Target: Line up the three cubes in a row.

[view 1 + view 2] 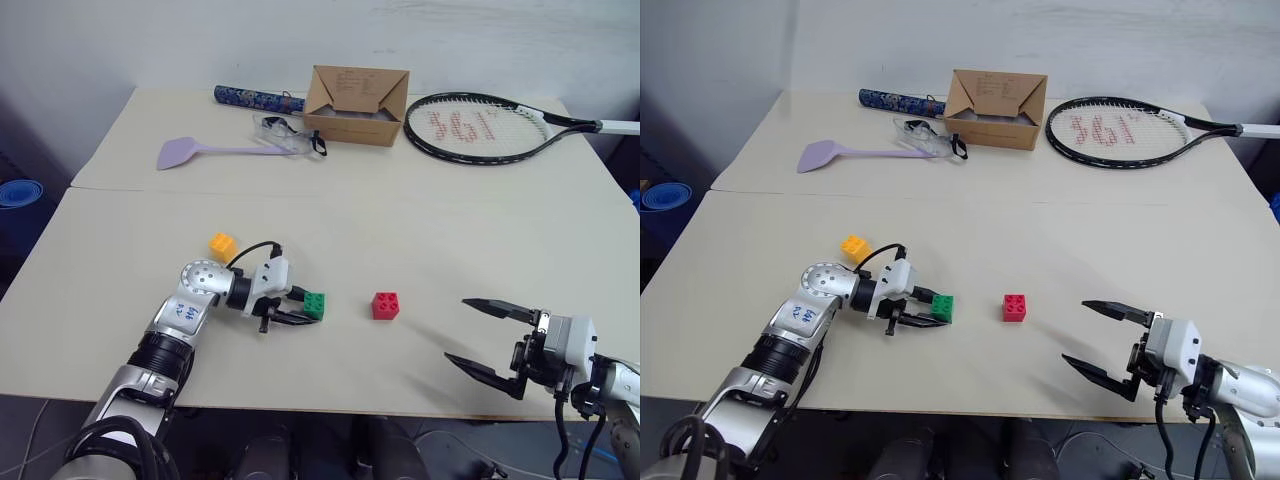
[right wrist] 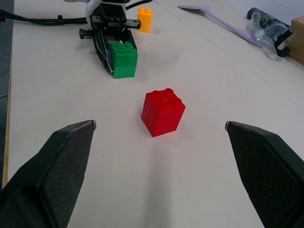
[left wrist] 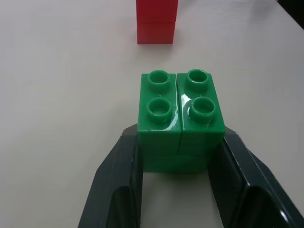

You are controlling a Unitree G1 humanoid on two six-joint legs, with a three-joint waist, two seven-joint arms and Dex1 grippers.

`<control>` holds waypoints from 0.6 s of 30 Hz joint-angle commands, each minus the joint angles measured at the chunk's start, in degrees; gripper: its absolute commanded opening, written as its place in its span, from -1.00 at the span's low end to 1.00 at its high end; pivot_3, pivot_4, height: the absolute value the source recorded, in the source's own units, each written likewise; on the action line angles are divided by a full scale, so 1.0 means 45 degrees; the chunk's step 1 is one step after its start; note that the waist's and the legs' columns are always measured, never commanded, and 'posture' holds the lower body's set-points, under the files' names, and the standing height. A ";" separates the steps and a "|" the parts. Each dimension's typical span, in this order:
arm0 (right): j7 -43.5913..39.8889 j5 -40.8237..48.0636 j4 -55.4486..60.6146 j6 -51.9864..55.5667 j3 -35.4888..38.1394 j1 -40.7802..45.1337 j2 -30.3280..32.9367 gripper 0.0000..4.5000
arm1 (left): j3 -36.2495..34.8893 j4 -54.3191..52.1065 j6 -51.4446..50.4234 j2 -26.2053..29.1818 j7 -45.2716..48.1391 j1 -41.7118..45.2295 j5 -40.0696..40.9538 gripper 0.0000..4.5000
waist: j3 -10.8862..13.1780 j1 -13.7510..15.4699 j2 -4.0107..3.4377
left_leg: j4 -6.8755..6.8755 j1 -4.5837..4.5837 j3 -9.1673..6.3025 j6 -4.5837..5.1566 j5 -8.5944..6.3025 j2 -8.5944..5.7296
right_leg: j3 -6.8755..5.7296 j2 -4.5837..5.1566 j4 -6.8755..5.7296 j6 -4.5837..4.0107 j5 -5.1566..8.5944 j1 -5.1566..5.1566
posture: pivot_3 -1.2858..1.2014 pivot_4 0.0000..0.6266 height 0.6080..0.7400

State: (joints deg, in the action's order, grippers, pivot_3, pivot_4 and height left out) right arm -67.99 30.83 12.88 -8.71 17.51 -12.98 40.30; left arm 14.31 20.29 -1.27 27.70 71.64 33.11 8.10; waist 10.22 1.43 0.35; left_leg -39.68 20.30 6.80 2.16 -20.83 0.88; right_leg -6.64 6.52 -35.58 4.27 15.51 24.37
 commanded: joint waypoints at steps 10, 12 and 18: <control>-0.0308 0.0016 -0.0670 -0.0118 -0.0504 0.0923 -0.0115 1.00 | -0.1368 -0.2779 -0.0955 0.1339 -0.0522 -0.1150 0.0682 0.79 | 0.0000 -0.0056 -0.0001 | -0.0002 0.0002 -0.0005 -0.0004 -0.0002 0.0010 | -0.0005 -0.0002 -0.0008 -0.0001 0.0001 0.0001 | 0.03 -0.52 1.00; -0.0308 -0.0012 -0.0710 -0.0177 -0.0554 0.0956 -0.0161 1.00 | -0.1895 -0.4241 -0.1514 0.1885 -0.0502 -0.2255 0.1233 0.79 | -0.0003 -0.0101 -0.0005 | 0.0001 0.0001 -0.0006 -0.0008 -0.0004 0.0012 | -0.0002 -0.0001 -0.0009 -0.0001 0.0001 0.0000 | 0.03 -0.52 1.00; -0.0124 0.0401 -0.0553 -0.0458 -0.0652 0.1557 -0.0678 1.00 | -0.5245 -0.7577 -0.2690 0.2716 -0.2109 -0.6956 0.2716 0.79 | -0.0001 -0.0299 -0.0006 | 0.0004 -0.0003 -0.0021 -0.0016 -0.0010 0.0028 | 0.0002 0.0008 0.0002 -0.0006 0.0004 -0.0005 | 0.03 -0.52 1.00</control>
State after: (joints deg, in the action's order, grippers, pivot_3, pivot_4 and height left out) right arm -69.08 30.85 8.84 -9.62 13.78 -7.01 37.79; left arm -5.03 -11.09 -13.41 39.27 64.41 3.10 18.61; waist 10.22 0.08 0.32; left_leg -39.67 20.27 6.69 2.08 -20.88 1.00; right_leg -6.63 6.57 -35.51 4.22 15.54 24.33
